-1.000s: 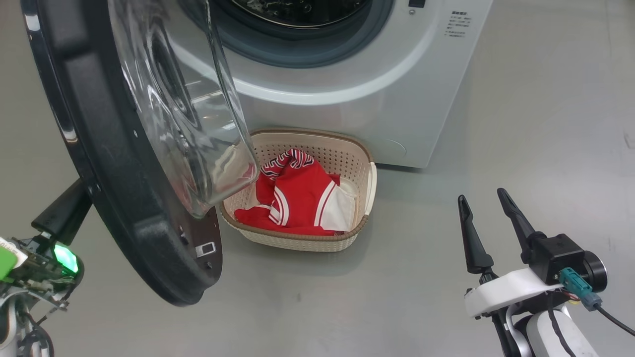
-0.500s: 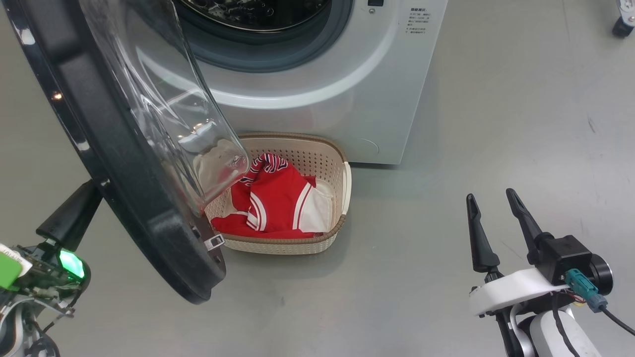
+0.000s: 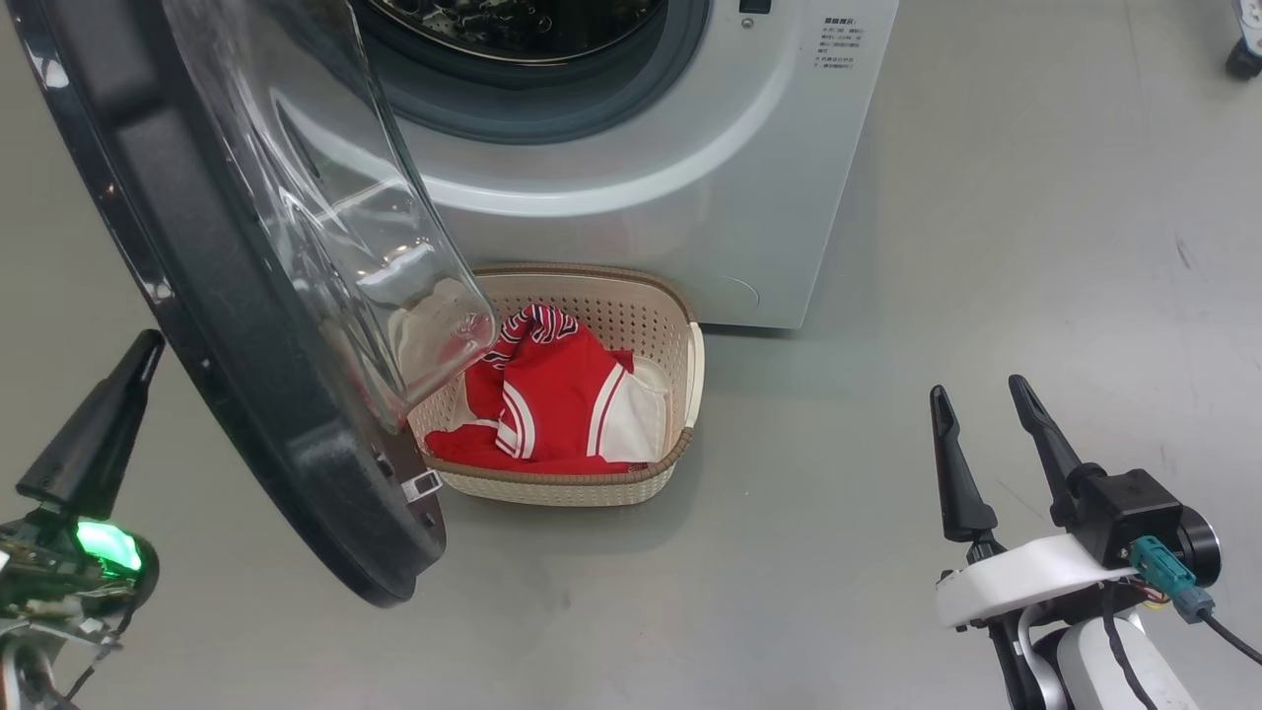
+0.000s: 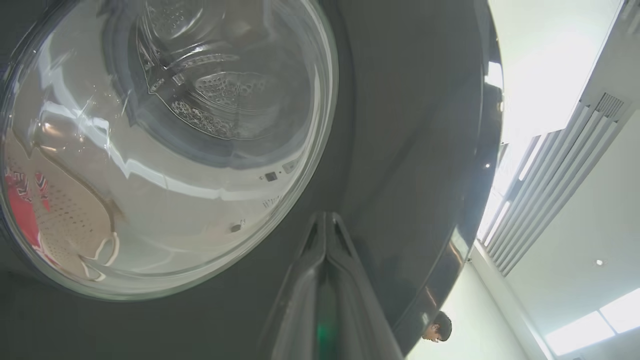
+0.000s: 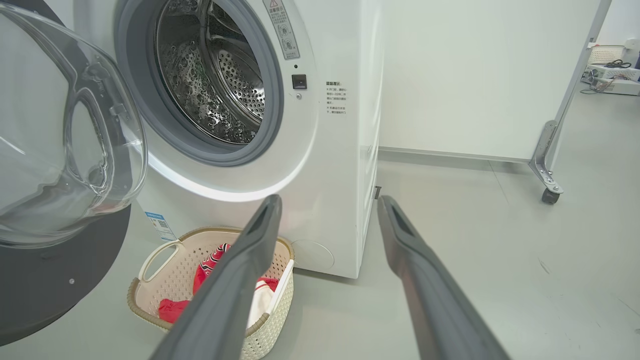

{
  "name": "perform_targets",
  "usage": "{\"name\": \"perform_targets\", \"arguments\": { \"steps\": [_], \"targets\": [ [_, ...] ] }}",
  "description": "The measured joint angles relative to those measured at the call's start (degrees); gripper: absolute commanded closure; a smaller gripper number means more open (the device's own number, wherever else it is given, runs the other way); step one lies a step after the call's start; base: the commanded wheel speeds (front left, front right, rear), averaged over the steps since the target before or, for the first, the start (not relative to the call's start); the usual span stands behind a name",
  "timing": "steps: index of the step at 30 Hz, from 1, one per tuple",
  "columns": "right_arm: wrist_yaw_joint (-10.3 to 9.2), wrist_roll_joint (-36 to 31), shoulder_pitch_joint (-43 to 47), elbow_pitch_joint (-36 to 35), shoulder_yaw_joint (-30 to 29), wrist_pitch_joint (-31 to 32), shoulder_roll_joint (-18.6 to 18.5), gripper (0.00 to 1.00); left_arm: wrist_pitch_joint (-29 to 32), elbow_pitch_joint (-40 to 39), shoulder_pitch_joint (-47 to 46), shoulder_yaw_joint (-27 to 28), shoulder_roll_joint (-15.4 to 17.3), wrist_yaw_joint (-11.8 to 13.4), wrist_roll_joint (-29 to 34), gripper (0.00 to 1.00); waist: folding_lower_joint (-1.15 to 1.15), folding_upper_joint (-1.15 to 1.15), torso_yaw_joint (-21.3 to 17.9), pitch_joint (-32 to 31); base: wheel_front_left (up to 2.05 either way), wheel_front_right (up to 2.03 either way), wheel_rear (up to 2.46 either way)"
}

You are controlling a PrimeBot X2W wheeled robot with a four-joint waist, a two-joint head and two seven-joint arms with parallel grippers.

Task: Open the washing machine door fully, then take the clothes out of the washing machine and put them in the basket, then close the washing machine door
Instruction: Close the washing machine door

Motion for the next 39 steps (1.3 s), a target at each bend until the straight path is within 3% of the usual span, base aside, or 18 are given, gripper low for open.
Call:
{"name": "perform_targets", "arguments": {
  "steps": [7,8,9,17,23,32,39],
  "targets": [
    [0.0,0.0,0.0,0.14,-0.08,-0.1,-0.01,0.0,-2.26,-1.08,0.54,3.04,-0.92,0.0,-0.49,1.0,0.0,0.0,0.39,-0.23,0.0,0.0,0.0],
    [0.0,0.0,0.0,0.19,-0.09,-0.31,-0.01,0.0,-2.6,-1.19,0.66,3.34,-1.0,0.0,-0.49,0.35,0.0,0.0,0.43,-0.27,0.0,0.0,0.0],
    [0.0,0.0,0.0,0.23,-0.1,-0.49,-0.01,0.0,-2.63,-1.36,0.78,3.44,-1.01,0.0,-0.49,0.0,0.0,0.0,0.46,-0.31,0.0,0.0,0.0],
    [0.0,0.05,-0.01,0.33,-0.12,-0.51,0.0,0.0,-5.19,-3.0,1.25,5.17,-1.91,0.0,0.15,0.0,0.0,0.0,0.51,-0.46,0.0,0.0,0.0],
    [-0.38,0.08,-0.01,0.44,-0.35,-0.52,0.0,0.0,-8.1,-5.1,1.59,6.27,-1.75,0.0,8.08,0.0,0.0,0.0,0.45,-0.48,0.0,0.0,0.0],
    [-0.38,0.51,-0.01,0.57,-0.54,-0.59,-0.03,0.0,-16.69,-10.98,4.41,5.84,4.89,-0.01,33.73,0.0,0.0,0.0,0.56,-0.59,0.0,0.0,0.0],
    [-0.38,0.51,0.0,0.92,-0.78,-1.01,-0.26,0.0,-24.66,-12.78,8.42,0.09,7.75,-0.04,52.65,0.0,0.0,0.0,0.79,-0.88,0.0,0.0,0.0]
  ]
}}
